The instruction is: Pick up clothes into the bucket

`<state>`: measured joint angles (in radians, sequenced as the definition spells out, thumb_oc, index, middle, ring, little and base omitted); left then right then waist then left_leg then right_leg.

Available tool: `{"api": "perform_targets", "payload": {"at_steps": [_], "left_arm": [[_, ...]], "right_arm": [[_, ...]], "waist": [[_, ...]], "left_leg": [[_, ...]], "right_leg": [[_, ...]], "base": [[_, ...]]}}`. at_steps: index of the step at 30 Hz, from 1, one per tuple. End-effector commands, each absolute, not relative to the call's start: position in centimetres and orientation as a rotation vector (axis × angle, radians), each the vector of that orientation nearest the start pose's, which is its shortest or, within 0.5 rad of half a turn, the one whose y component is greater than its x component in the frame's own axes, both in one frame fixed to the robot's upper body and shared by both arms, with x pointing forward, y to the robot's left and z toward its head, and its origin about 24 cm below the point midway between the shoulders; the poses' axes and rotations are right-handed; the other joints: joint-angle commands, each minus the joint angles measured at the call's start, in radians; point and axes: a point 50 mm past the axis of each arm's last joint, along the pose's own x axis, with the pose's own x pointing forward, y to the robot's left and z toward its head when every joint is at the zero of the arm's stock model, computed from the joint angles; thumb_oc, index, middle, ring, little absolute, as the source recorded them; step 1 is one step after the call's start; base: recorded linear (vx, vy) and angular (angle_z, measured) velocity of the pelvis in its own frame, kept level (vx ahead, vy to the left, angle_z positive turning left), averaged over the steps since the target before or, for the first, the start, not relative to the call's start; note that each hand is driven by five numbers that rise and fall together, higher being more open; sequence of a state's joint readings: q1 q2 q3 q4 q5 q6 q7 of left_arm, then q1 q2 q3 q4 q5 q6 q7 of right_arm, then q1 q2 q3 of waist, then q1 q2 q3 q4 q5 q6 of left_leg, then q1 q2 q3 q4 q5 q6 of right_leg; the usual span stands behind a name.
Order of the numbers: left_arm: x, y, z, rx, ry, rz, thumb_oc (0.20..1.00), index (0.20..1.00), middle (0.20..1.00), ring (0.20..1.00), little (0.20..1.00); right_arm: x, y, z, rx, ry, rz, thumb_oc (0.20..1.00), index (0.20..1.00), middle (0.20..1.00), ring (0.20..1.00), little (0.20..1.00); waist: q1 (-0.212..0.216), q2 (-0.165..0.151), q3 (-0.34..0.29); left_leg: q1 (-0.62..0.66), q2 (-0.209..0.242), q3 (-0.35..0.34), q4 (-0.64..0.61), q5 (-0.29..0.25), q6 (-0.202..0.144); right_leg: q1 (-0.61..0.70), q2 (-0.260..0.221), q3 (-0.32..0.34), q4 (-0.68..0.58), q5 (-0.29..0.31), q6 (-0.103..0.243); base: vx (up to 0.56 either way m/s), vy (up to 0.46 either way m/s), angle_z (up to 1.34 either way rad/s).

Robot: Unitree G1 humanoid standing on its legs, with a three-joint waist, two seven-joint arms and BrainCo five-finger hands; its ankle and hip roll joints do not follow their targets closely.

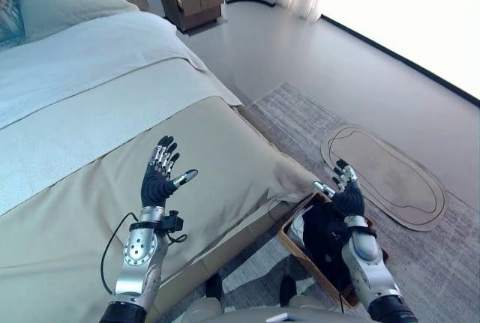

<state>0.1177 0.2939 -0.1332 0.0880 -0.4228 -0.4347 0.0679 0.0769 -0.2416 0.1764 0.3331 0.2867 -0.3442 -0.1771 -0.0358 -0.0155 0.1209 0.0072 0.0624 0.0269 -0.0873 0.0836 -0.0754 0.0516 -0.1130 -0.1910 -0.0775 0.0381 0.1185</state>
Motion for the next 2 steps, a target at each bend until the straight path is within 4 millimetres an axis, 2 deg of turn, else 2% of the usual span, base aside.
{"api": "perform_targets", "payload": {"at_steps": [1,2], "left_arm": [[22.91,19.65,4.84,-0.094,-0.252,0.016,1.0,1.0,1.0,1.0,1.0],[22.91,19.59,4.77,-0.094,-0.248,0.014,1.0,1.0,1.0,1.0,1.0]], "right_arm": [[23.25,-18.07,-0.21,0.046,0.005,-0.071,1.0,1.0,1.0,1.0,1.0],[23.2,-18.01,-0.25,0.043,0.009,-0.062,1.0,1.0,1.0,1.0,1.0]], "waist": [[0.033,-0.04,-0.022],[0.035,-0.041,-0.024]], "left_leg": [[0.025,-0.016,-0.01,0.008,-0.049,0.013],[0.03,-0.017,-0.01,0.007,-0.051,0.013]], "right_leg": [[-0.039,-0.039,-0.019,0.048,0.054,0.038],[-0.034,-0.041,-0.019,0.047,0.054,0.039]], "base": [[0.04,0.029,0.0],[0.06,0.043,0.0]]}}
